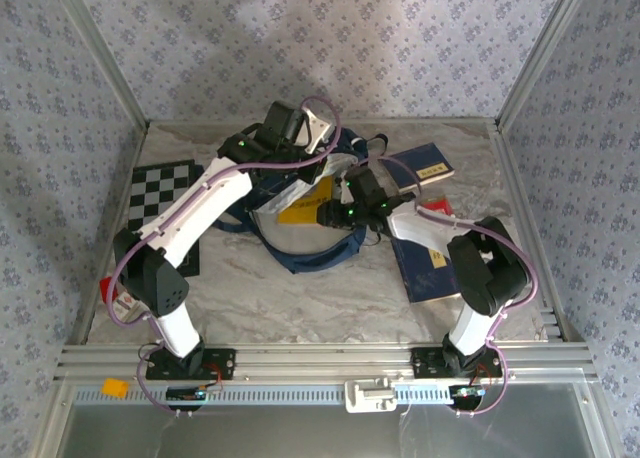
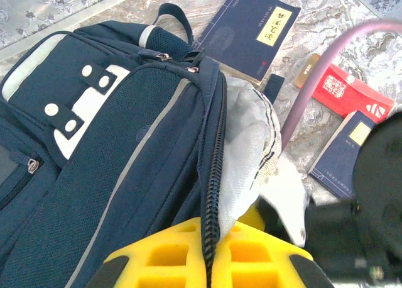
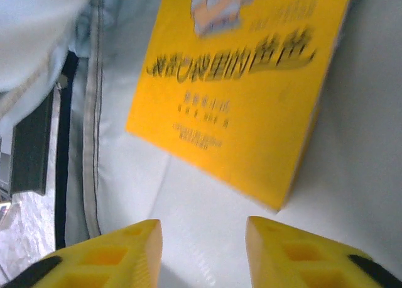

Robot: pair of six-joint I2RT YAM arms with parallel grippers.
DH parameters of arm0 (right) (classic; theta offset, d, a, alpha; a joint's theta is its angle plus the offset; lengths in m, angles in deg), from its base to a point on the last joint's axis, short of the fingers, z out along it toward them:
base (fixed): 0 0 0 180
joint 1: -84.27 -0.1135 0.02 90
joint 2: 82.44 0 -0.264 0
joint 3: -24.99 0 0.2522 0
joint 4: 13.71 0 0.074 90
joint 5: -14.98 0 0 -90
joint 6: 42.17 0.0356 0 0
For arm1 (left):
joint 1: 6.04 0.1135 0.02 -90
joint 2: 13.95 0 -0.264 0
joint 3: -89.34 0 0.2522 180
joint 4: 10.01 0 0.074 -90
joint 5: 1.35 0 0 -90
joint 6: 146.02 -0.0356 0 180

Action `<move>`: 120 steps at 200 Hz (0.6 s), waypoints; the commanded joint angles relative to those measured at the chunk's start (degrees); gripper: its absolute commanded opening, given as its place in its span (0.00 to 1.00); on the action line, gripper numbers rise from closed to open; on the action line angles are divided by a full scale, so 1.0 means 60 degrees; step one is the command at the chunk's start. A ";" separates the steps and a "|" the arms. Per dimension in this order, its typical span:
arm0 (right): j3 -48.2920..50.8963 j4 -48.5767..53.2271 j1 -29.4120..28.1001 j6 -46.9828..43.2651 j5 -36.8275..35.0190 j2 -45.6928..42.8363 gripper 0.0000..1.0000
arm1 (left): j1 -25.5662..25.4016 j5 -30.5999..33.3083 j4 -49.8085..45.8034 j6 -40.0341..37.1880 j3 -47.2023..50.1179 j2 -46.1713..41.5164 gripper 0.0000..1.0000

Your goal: Pack the student bag

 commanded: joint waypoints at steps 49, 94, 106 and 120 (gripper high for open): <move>-0.0245 -0.0596 -0.0392 0.0011 -0.1496 0.1277 0.12 | -0.0095 -0.0141 0.0592 -0.0107 -0.0173 -0.0568 0.00; -0.0565 -0.1658 0.0294 0.0141 -0.2428 0.1440 0.06 | -0.0123 -0.0150 0.0531 -0.0256 -0.0016 -0.0837 0.00; -0.0491 -0.1923 0.0363 0.0411 -0.2362 0.1455 0.06 | -0.0127 -0.0110 0.0634 -0.0215 0.0072 -0.0846 0.00; -0.0347 -0.2045 0.0295 0.0435 -0.2379 0.1392 0.07 | -0.0127 -0.0132 0.0596 -0.0211 0.0086 -0.0799 0.00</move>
